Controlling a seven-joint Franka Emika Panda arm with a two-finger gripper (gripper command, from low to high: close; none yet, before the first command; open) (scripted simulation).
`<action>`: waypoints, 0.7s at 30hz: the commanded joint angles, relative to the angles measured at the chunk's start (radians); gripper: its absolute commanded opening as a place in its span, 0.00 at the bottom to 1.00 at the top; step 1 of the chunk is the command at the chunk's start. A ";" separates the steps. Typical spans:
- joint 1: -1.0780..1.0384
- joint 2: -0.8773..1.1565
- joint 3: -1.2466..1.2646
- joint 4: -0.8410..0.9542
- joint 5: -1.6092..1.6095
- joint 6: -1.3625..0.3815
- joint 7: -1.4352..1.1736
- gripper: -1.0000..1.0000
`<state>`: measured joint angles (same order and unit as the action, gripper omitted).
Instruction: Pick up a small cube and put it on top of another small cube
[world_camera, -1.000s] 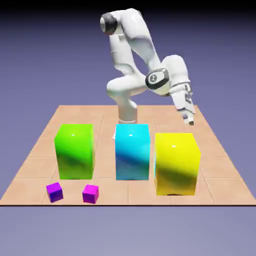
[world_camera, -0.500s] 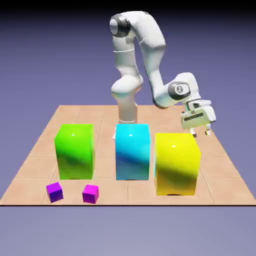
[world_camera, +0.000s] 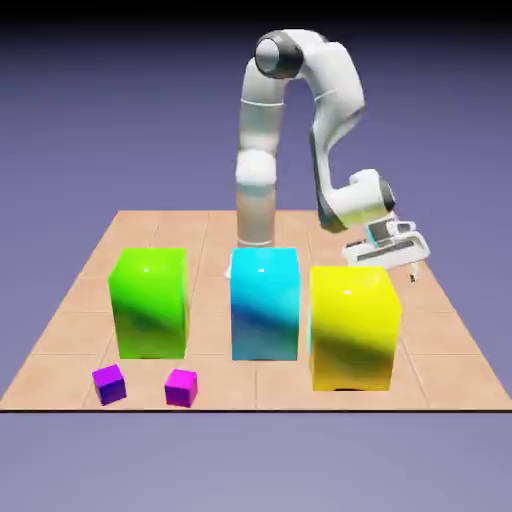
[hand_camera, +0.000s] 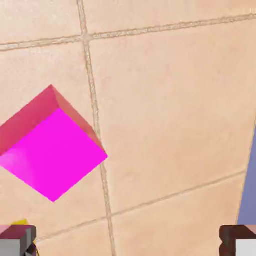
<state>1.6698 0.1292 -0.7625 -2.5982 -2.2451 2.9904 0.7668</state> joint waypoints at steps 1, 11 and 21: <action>0.031 0.014 -0.017 0.002 -0.044 0.001 0.000 0.50; 0.209 0.144 -0.128 0.013 -0.381 0.014 0.014 0.50; -0.093 0.342 0.212 0.141 -0.577 -0.063 0.288 0.50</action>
<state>1.5765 0.4711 -0.5506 -2.4576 -2.8221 2.9271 1.0553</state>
